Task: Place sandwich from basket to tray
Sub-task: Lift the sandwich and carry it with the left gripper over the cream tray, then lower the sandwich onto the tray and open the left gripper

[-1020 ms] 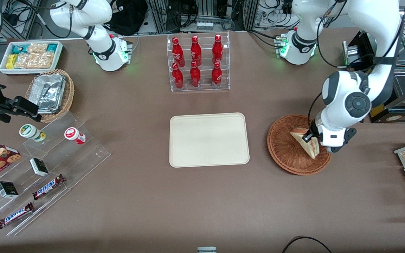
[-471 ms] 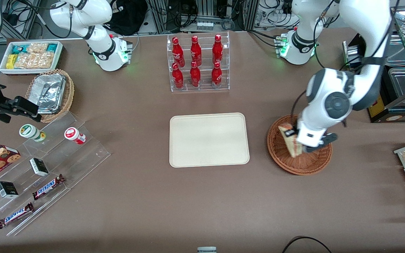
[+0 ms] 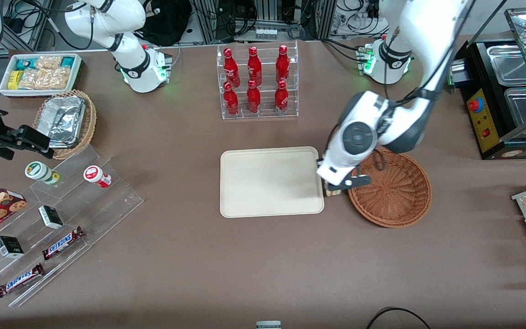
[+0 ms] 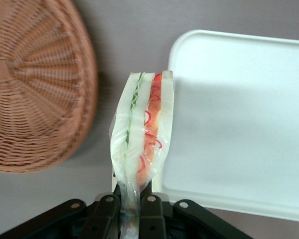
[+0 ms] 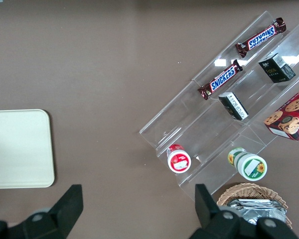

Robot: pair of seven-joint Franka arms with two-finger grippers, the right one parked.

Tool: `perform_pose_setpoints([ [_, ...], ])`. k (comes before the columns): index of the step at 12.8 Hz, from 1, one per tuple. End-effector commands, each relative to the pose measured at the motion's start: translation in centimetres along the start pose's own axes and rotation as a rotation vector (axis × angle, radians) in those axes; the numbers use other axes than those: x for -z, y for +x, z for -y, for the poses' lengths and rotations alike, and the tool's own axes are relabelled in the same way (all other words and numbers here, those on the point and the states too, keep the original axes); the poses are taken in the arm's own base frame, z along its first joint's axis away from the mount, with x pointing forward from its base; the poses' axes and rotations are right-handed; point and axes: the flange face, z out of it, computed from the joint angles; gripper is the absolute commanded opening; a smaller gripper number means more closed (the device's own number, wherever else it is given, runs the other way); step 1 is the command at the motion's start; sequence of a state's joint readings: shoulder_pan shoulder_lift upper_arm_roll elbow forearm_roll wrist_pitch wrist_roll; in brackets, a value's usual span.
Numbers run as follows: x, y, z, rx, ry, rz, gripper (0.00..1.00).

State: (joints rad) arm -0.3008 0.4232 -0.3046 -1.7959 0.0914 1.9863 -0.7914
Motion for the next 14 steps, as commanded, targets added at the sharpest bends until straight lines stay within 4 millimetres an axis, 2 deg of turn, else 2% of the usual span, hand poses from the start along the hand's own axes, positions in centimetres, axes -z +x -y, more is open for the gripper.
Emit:
perform_pose_setpoints([
  [1,-1.1,0.3,-4.5,0.045,0.0,-0.055,0.02],
  [3,-2.8,-1.6,-7.8,0.05,-0.03,-0.078,0.01],
  [7,-3.0,-3.9,-12.9,0.091,-0.072,-0.096,0.01],
  [11,-3.7,-5.4,-15.9,0.11,-0.122,-0.119,0.01],
  [14,-5.2,-5.6,-16.6,0.123,-0.095,-0.181,0.01],
])
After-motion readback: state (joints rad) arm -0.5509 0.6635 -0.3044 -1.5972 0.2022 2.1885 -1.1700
